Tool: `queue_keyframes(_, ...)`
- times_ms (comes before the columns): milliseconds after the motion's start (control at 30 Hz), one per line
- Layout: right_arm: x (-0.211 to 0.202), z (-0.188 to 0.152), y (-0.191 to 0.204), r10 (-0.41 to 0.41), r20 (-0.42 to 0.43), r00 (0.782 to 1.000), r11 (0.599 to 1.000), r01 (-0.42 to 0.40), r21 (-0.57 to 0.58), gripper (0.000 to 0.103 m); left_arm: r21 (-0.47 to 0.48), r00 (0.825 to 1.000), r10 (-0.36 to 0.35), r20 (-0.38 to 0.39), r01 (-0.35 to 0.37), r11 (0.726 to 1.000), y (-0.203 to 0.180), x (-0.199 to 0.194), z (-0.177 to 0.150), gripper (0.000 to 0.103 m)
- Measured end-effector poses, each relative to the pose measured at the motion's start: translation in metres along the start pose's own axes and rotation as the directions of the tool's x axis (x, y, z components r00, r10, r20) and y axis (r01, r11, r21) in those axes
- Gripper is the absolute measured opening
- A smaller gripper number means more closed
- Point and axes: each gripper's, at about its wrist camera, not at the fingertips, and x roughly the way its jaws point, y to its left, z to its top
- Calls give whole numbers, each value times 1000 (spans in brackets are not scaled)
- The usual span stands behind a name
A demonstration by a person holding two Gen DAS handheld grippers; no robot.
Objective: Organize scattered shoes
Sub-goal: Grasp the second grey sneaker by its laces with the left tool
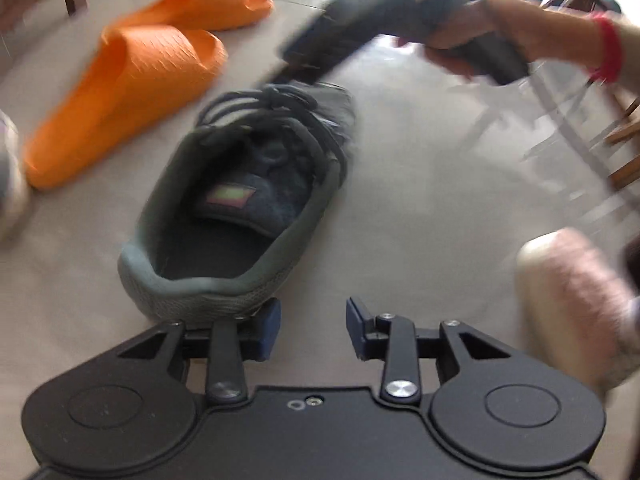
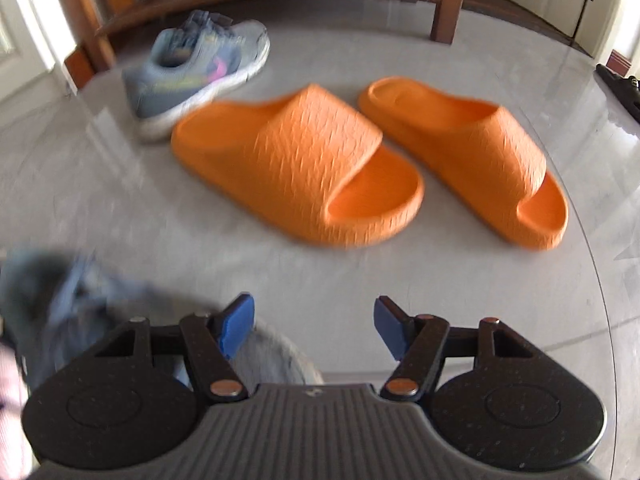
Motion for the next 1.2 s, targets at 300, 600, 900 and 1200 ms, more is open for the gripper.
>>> queue_keyframes(300,-19,-38,27,108,-96,989,994,-108,3,70,-149,985,148,93,-133,980,71,-24,6,41)
queue_keyframes(600,-43,-34,47,185,0,983,981,-185,60,70,-341,812,504,296,-403,849,125,-71,14,48)
queue_keyframes(900,-54,17,32,190,137,972,976,-202,82,70,-508,786,577,222,-412,757,162,-14,63,48)
queue_keyframes(1200,-47,14,33,229,131,965,965,-242,99,70,-805,855,508,102,-229,547,230,13,71,37)
